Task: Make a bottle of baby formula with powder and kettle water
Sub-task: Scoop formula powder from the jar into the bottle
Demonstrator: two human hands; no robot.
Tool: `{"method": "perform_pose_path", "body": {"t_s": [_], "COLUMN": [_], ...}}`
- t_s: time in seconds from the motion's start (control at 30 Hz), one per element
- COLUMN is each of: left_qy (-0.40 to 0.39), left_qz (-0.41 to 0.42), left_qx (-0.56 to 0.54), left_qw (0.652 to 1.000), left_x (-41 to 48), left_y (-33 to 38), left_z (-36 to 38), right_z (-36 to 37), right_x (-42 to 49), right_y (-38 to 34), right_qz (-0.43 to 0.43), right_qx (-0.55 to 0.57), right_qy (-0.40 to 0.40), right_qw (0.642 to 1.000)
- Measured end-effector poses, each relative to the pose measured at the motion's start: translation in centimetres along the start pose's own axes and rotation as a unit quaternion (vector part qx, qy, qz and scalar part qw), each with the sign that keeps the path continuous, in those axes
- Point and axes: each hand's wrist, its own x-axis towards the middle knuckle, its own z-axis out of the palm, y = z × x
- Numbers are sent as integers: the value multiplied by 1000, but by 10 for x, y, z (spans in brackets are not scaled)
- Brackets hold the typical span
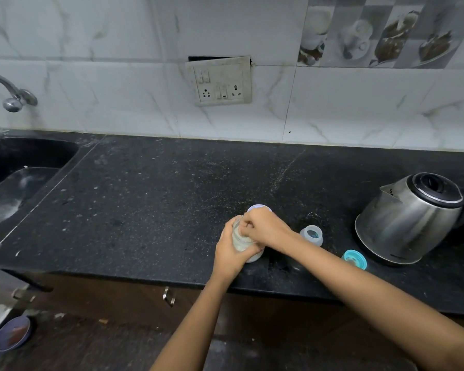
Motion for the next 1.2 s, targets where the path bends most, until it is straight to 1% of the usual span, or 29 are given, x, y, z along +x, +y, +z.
{"method": "perform_pose_path", "body": {"t_s": [0.1, 0.2, 0.33, 0.4, 0.53, 0.63, 0.7, 0.8, 0.9, 0.93, 1.0, 1.07, 1.1, 1.2], "left_qy": [-5, -4, -3, -3, -5, -4, -5, -4, -1, -1, 1, 4, 5, 5], "left_qz": [5, 8, 19, 20, 16, 7, 4, 9, 15, 16, 16, 12, 11, 11], "left_qx": [12, 14, 14, 12, 12, 7, 8, 8, 5, 4, 3, 5, 5, 7], "left_qw": [1000, 1000, 1000, 1000, 1000, 1000, 1000, 1000, 1000, 1000, 1000, 1000, 1000, 1000], "left_x": [0, 0, 0, 0, 0, 0, 0, 1, 1, 1, 0, 0, 0, -1], "left_y": [-2, -2, -1, -2, 0, -1, -1, -2, -2, -2, -2, -1, 0, 1], "left_z": [-1, -1, -1, -2, -2, -1, -2, -2, -1, -1, 0, 0, 0, 0], "right_z": [-9, -14, -17, -16, -8, -3, -7, -16, -20, -20, -17, -14, -13, -12], "right_x": [-3, -4, -7, -10, -14, -13, -12, -12, -16, -17, -18, -17, -17, -19], "right_y": [3, 9, 15, 14, 3, -3, -1, 10, 21, 25, 35, 44, 46, 45], "right_qz": [67, 101, 133, 120, 28, -14, -11, 24, 40, 43, 42, 34, 32, 20], "right_qx": [126, 226, 271, 255, 170, 147, 177, 243, 260, 251, 198, 128, 111, 138], "right_qy": [68, 106, 133, 141, 101, 89, 105, 146, 180, 191, 196, 177, 169, 171], "right_qw": [987, 963, 944, 949, 980, 985, 978, 959, 948, 948, 959, 975, 979, 975]}}
